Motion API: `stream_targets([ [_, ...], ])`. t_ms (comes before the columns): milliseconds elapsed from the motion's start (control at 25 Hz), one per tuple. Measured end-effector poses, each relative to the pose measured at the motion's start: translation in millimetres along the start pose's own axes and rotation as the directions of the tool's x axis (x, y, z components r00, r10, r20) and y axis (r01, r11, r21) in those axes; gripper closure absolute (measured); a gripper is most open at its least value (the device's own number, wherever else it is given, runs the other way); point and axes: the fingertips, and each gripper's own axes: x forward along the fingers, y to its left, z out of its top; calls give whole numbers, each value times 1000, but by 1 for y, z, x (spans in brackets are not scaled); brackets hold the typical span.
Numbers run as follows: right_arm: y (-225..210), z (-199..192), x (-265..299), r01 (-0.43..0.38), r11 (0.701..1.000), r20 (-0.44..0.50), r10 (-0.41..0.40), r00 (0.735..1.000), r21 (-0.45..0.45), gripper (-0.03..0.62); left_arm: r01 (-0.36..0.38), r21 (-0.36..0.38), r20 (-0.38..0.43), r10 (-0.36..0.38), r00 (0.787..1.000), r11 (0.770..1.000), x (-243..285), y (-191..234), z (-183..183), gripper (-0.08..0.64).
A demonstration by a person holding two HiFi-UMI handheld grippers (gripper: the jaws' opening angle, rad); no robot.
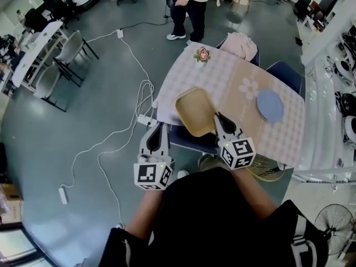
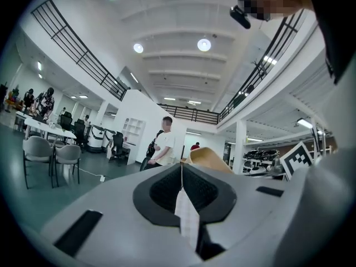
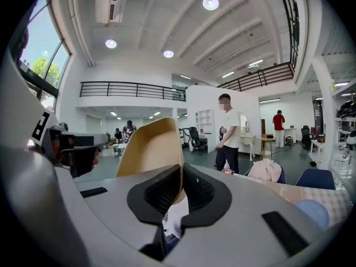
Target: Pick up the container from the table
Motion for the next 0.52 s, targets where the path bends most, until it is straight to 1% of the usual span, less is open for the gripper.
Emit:
stream_targets([
  [120, -3, 3, 0, -5, 1000, 14, 4, 1000, 5, 580, 8, 7, 1, -8, 1000, 1000, 3, -7, 0, 549],
  [320, -7, 5, 0, -7, 1000, 11, 7, 1000, 0, 580, 14, 19, 7, -14, 1000, 1000, 8, -16, 1, 549],
  [400, -11, 6, -2, -2, 1000, 13, 2, 1000, -20, 580, 17, 23, 6, -17, 1000, 1000, 10, -21, 1, 549],
  [520, -15, 10, -6, 8, 997, 24, -6, 1000, -82, 580, 22, 13, 4, -22, 1000, 1000, 14, -29, -3, 549],
])
